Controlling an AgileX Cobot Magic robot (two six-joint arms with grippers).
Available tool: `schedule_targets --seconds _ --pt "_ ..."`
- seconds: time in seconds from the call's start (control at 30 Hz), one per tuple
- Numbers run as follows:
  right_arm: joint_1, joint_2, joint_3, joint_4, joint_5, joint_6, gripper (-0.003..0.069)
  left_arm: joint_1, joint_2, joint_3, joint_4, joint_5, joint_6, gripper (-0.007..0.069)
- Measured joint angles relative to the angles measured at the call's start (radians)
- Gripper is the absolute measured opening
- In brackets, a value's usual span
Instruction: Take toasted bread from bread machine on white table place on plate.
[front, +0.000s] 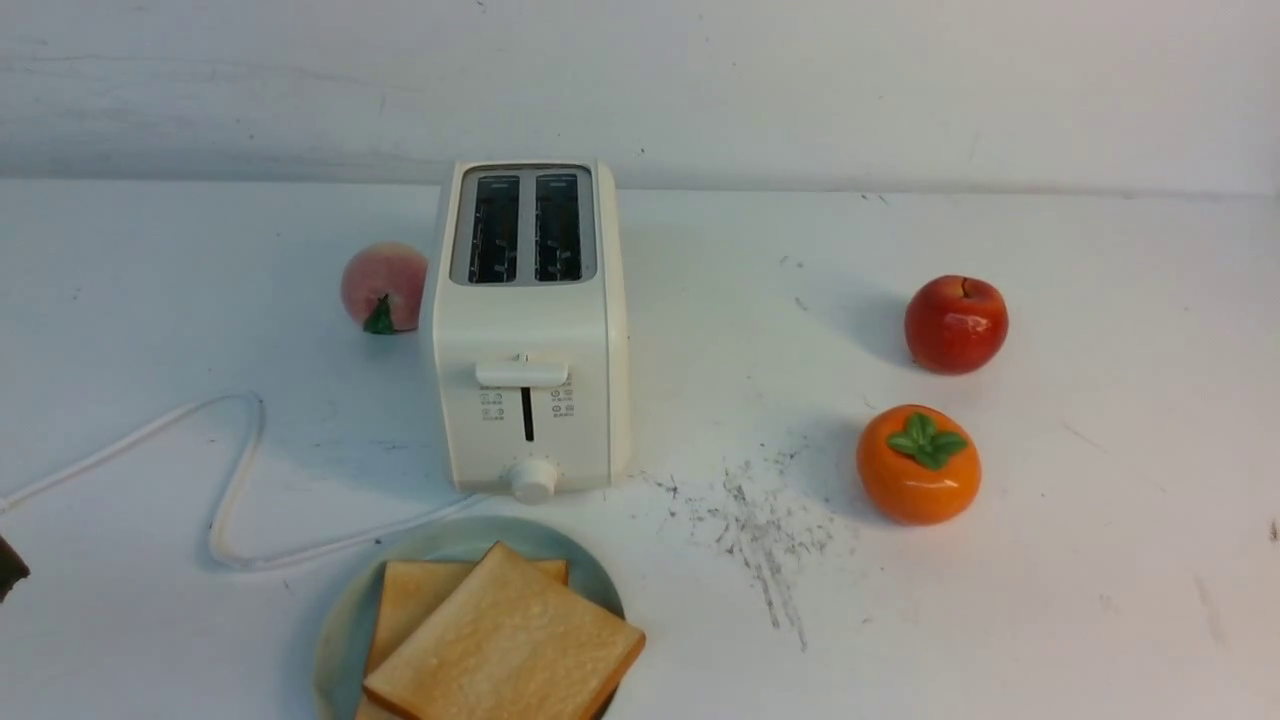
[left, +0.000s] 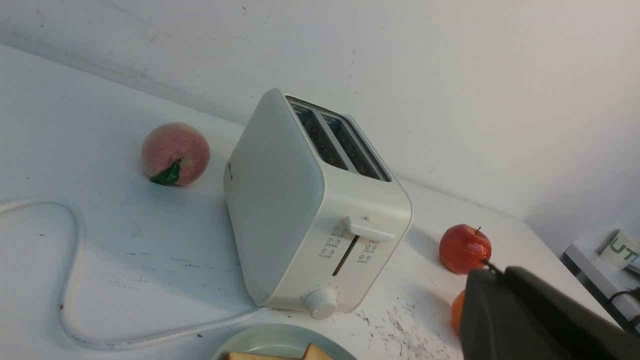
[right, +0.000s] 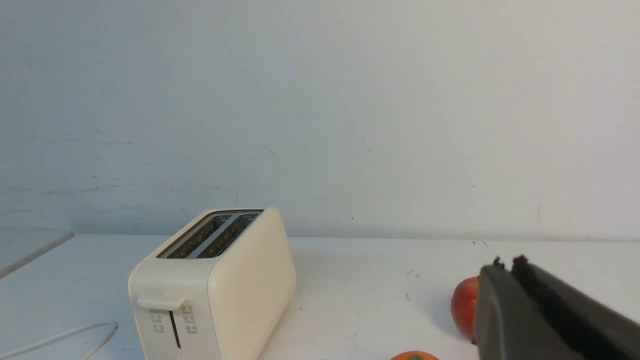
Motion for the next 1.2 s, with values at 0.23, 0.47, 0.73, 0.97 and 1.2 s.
schedule_targets --seconds 0.23,0.47,0.73,0.97,1.2 --pt "0.0 0.0 0.0 -0.001 0.0 0.0 0.0025 0.0 0.0 0.006 0.019 -0.004 0.018 0.0011" --pt "0.0 0.0 0.0 -0.001 0.0 0.0 0.0032 0.095 -0.06 0.157 0.061 -0.033 0.074 0.0017" --pt "0.0 0.0 0.0 -0.001 -0.001 0.0 0.0038 0.184 -0.183 0.381 0.118 0.033 0.079 0.0022" --pt "0.0 0.0 0.0 -0.003 0.0 0.0 0.0044 0.184 -0.183 0.387 0.172 0.086 0.08 0.0029" --pt "0.0 0.0 0.0 -0.003 0.0 0.0 0.0055 0.184 -0.183 0.387 0.176 0.086 0.08 0.0037"
